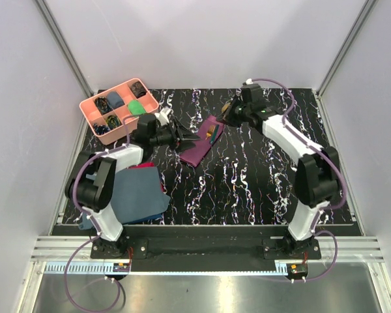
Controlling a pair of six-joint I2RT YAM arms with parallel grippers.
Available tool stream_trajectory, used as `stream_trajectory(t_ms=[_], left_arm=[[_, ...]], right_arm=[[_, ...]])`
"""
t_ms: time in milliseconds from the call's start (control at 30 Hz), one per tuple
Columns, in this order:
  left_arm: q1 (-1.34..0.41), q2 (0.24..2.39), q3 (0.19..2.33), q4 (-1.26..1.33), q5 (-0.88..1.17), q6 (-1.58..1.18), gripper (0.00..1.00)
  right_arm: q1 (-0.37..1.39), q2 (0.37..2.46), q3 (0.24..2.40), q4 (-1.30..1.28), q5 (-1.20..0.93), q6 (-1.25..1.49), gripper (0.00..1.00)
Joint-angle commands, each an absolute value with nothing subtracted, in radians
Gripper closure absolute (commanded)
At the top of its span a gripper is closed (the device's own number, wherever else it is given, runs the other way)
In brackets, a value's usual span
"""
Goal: Fold the napkin into a case and place the utensils inside
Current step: Insert the spoon into the folded napkin.
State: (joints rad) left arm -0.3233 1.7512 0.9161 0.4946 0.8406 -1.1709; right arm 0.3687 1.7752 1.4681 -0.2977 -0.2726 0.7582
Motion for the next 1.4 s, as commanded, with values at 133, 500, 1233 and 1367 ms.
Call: stream_trajectory(t_ms=[133,500,1233,1367], left_arm=[[-0.313,1.715,1.045,-0.061,0.565,-0.787,0.76],[-0.313,1.787,1.048,-0.058,0.529,-0.752,1.00],[-0.314,1.891,1.048,-0.026,0.518,-0.761,1.00],[-0.314,1.894,1.043,-0.023,0.509,-0.756,1.00]], right_arm=[[0.468,2.097,1.840,-0.501,0.190,0.827,1.00],[0.494,2.382,2.192,-0.647,0.360,0.781,1.00],[0.540,2.487,2.323,-0.699,0.384,0.775,1.00],[0.555,2.441,2.249,-0.699,0.370,0.808,1.00]])
